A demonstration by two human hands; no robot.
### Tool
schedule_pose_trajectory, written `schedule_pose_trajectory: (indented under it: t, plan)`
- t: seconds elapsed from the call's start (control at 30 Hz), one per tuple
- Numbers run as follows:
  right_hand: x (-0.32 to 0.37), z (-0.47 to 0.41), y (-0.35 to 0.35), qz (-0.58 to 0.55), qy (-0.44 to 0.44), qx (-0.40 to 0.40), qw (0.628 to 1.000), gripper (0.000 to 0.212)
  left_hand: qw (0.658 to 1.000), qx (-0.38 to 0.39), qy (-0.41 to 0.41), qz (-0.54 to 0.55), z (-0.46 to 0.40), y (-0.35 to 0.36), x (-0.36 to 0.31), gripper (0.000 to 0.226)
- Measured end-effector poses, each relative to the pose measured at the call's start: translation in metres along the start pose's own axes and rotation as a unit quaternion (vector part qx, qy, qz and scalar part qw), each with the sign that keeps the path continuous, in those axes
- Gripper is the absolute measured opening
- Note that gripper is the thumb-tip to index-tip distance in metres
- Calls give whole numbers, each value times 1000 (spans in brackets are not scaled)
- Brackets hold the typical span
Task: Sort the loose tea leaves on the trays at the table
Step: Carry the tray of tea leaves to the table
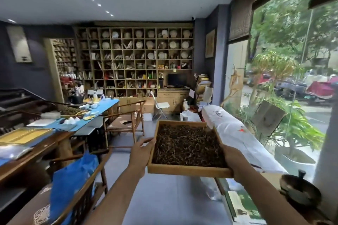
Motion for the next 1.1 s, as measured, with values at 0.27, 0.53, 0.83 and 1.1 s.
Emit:
schedule_pose_trajectory:
  t: [0.27,0.53,0.83,1.1]
  plan:
    - [47,-88,171,15,7,101,995,41,996,-86,-2,14,-144,-34,-11,7]
    - [86,-201,323,11,-2,150,989,41,985,-175,-3,0,-307,-22,-1,17]
    - [156,-367,492,4,-43,211,977,25,969,-247,20,24,-502,23,-8,10]
    - [190,-472,635,13,-36,257,966,34,957,-289,-3,30,-645,40,-3,10]
Point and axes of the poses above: each hand's wrist, its own z-axis away from the middle knuckle, its own y-axis out of the palm, x = y × z, the point moved 3 cm from there along -z, towards the middle knuckle, and after that the axes turned 15 degrees about -x, right-handed, at the moved point
